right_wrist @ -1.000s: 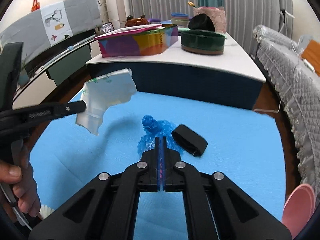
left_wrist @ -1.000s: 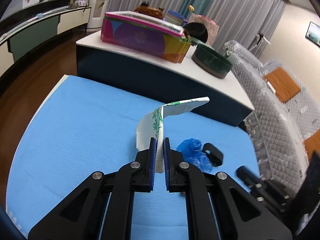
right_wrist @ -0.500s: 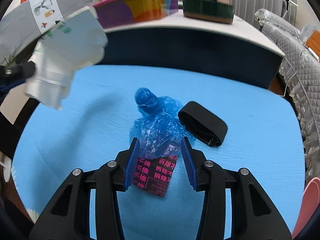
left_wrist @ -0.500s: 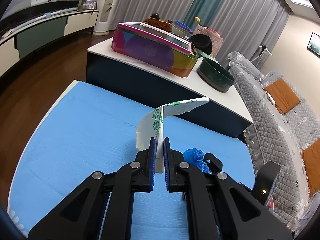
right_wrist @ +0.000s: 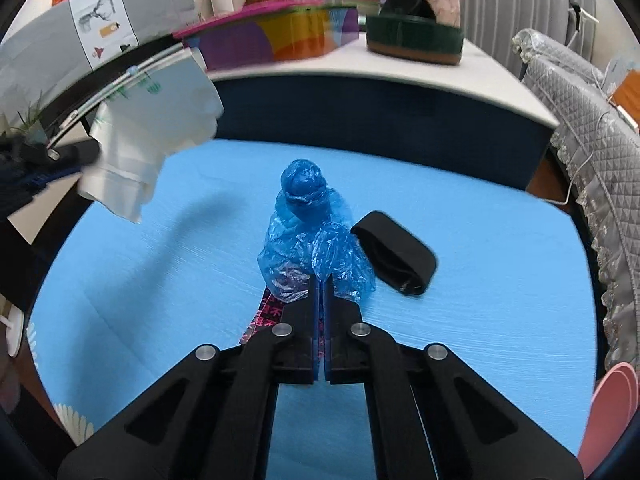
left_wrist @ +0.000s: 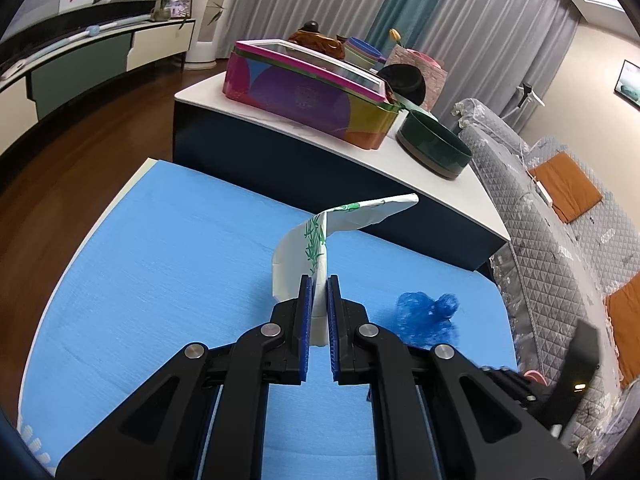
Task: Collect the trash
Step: 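Lift and carry the white bag and blue bag over the pink bin with both grippers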
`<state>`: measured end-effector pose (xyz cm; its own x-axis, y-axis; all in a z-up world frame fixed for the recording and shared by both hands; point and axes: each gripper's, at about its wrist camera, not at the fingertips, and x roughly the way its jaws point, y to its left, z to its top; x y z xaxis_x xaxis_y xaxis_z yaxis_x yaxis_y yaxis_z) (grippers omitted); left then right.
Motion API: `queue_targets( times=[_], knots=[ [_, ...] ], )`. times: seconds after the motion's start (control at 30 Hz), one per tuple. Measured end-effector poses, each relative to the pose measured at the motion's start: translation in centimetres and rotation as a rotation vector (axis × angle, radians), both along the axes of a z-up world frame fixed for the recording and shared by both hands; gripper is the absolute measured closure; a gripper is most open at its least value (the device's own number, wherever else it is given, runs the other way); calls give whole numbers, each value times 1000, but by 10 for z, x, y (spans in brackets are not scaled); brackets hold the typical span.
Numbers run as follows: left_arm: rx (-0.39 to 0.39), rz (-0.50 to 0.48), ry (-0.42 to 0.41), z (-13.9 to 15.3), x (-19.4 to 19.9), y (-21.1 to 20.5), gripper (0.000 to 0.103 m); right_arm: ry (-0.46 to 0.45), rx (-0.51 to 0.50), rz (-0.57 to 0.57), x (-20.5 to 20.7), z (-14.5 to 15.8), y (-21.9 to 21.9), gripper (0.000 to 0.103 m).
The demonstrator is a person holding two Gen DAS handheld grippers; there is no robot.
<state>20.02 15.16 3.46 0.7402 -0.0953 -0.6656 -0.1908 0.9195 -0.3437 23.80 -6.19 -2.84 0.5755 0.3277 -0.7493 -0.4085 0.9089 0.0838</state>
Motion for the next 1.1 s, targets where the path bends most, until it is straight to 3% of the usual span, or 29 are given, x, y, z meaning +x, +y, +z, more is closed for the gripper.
queue_targets(
  times=[0.47,0.97,1.1],
  knots=[
    [72,-88,-18,8,-14,-45,95,-141,60,-11,-53,76,-65,102],
    [146,-168,-41,15,-31,-92,95,-257,95,-82,-102,130,-147,102],
    [169,-187,-42,13,-33,-103,95,-296,109,-134,-109,132,-166,102]
  ],
)
